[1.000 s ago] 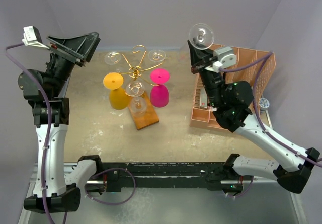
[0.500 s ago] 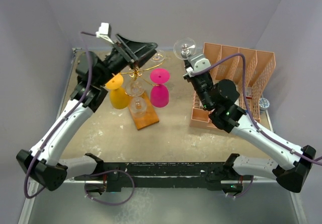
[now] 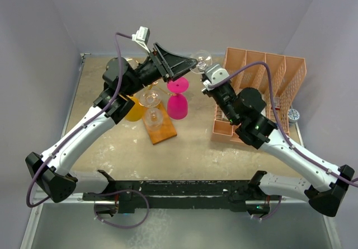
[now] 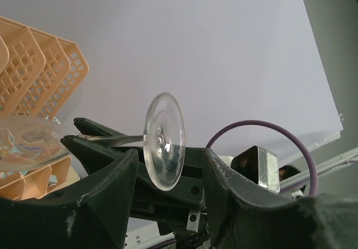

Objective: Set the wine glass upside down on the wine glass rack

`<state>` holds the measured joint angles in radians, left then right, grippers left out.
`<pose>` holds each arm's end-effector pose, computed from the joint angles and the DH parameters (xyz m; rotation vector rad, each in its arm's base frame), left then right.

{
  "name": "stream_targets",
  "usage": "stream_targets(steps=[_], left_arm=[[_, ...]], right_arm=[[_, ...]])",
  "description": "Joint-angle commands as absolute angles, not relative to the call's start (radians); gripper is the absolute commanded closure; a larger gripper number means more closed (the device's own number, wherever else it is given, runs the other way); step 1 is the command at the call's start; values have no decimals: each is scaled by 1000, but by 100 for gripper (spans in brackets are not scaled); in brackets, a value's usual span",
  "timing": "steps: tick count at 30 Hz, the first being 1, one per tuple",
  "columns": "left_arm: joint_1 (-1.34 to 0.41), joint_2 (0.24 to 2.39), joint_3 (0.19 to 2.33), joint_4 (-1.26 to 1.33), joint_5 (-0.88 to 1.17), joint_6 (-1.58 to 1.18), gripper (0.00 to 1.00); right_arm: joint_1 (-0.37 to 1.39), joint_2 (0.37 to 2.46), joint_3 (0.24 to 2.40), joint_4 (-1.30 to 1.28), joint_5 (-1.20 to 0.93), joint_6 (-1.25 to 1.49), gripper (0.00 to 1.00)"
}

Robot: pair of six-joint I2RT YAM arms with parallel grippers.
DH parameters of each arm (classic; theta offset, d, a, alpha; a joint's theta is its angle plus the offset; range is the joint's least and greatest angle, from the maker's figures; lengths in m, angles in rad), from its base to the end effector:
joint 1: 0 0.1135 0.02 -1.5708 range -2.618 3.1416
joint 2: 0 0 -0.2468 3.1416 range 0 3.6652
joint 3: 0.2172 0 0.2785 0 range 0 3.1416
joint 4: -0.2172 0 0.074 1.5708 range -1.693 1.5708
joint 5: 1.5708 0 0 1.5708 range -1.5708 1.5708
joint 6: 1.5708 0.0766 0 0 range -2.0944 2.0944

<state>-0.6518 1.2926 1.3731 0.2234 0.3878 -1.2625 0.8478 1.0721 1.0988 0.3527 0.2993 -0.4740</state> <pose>0.2660 -0.2394 0.4759 -0.0682 1.5468 -1.8343 0.2213 0.2167 0.4520 -0.5177 1.0940 0.1488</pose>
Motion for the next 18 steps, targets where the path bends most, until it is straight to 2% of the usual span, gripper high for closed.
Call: stream_targets(steps=[1, 12, 16, 18], left_arm=[[-657, 1290, 1422, 258, 379, -1231, 57], [-656, 1259, 1407, 216, 348, -1219, 98], [-656, 1257, 1410, 245, 346, -1253, 100], [-656, 1265, 1421, 265, 345, -1271, 100]], right_arm=[[847, 1046, 1132, 381, 262, -474, 100], [847, 1034, 1158, 323, 227, -469, 100], [847, 1004, 1148, 321, 196, -459, 100], [847, 988, 1139, 323, 183, -452, 91]])
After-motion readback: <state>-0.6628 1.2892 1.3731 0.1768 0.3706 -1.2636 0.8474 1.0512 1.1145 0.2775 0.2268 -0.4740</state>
